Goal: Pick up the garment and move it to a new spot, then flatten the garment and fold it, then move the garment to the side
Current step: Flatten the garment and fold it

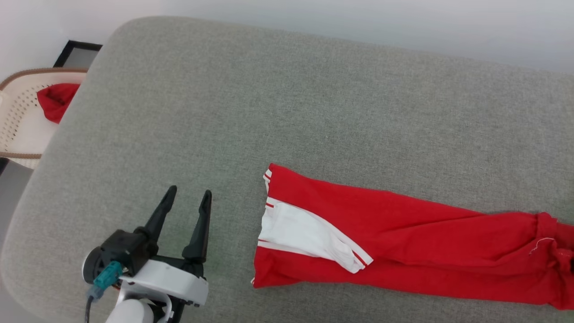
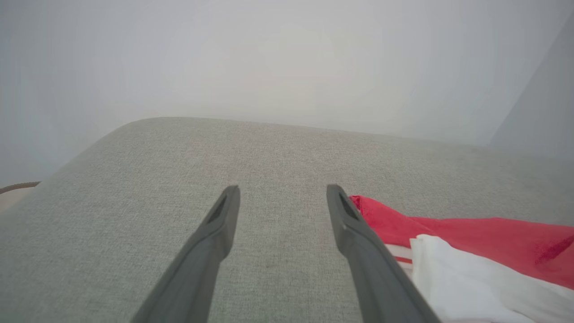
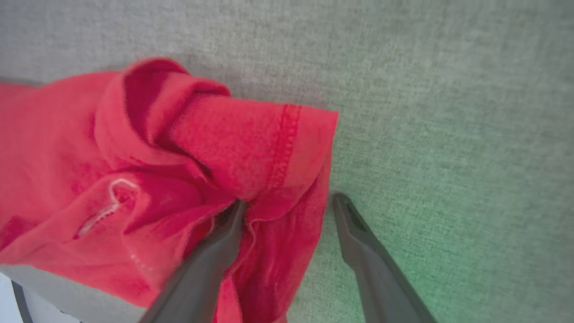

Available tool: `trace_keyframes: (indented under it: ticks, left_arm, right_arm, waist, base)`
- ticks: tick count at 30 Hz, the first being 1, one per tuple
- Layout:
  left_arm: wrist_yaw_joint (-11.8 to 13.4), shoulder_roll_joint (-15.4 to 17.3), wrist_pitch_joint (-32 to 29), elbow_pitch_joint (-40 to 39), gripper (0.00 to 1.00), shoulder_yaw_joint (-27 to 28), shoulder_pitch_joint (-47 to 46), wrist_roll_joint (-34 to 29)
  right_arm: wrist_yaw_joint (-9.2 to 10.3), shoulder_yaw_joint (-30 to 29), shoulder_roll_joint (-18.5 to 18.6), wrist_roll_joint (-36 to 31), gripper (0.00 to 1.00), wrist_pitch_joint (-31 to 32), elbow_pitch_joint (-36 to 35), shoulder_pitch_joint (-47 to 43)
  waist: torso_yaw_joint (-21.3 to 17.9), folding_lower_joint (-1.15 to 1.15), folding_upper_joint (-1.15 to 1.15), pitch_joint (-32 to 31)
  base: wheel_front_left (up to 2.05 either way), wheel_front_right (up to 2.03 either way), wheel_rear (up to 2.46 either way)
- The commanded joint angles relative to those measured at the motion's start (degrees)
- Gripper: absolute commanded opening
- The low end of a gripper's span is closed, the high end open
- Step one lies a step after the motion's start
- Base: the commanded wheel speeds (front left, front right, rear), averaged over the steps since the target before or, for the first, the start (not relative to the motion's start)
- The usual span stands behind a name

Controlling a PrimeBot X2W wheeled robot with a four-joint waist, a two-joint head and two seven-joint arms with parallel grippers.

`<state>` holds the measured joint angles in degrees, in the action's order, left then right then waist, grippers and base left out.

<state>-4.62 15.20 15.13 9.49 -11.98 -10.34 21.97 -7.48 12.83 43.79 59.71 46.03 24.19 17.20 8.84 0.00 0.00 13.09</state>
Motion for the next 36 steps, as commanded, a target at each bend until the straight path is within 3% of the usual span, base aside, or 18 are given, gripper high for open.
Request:
trace_keyframes:
  ticks: [1, 2, 3, 9, 13, 26, 30, 36]
  left_arm:
    - [-0.9, -1.0, 0.0, 0.4, 1.0, 1.2, 0.1, -1.2]
    - [-1.2, -1.5, 0.0, 0.7, 1.0, 1.7, 0.2, -1.7]
    - [-1.5, -1.9, 0.0, 1.0, 1.0, 2.2, 0.4, -2.0]
    - [-2.5, -3.1, 0.0, 1.8, 1.0, 4.9, 1.2, -3.8]
    - [-2.8, -3.1, 0.0, 1.2, 1.0, 6.8, 2.4, -4.3]
    - [-2.9, -1.9, 0.0, -0.7, 1.0, 9.2, 3.5, -5.2]
    - [-2.9, -1.7, 0.0, -0.5, 1.0, 9.2, 3.2, -5.1]
    - [-2.9, -2.2, 0.0, 0.4, 1.0, 8.7, 3.2, -4.6]
  right_arm:
    - [-0.03, 1.2, -5.4, -2.3, 0.85, 1.6, 1.3, -0.5]
    - [-0.03, 0.7, -6.6, -3.3, 0.18, 2.1, 1.4, -0.4]
    - [-0.04, 0.3, -7.6, -4.5, 0.0, 2.6, 1.3, -0.3]
    - [-0.11, -5.4, -10.8, -8.4, 0.0, 4.1, 0.2, -1.9]
    - [-0.1, -11.3, -11.4, -10.2, 0.0, 1.5, -2.2, -2.1]
    - [0.02, -35.4, -6.9, -17.3, 0.0, -7.0, 0.1, -5.8]
    - [0.02, -37.6, -6.8, -18.8, 0.0, -7.0, 0.2, -5.6]
    - [0.02, -33.9, -9.0, -18.4, 0.0, -4.5, -7.5, -6.9]
  waist:
    - [0.1, 0.0, 0.0, 0.5]
    - [0.0, 0.0, 0.0, 0.5]
    - [0.0, 0.0, 0.0, 0.4]
    - [-1.3, 0.0, 0.0, -0.6]
    - [-3.1, 0.0, 0.0, -1.0]
    - [-7.3, 0.0, 0.0, 0.8]
    - [-7.9, 0.0, 0.0, 0.9]
    - [-8.8, 0.0, 0.0, 0.2]
  base:
    - [0.0, 0.0, 0.0]
    - [0.0, 0.0, 0.0]
    - [0.0, 0.0, 0.0]
    - [0.0, 0.0, 0.0]
    - [0.0, 0.0, 0.0]
    - [0.0, 0.0, 0.0]
    - [0.0, 0.0, 0.0]
    - [0.0, 0.0, 0.0]
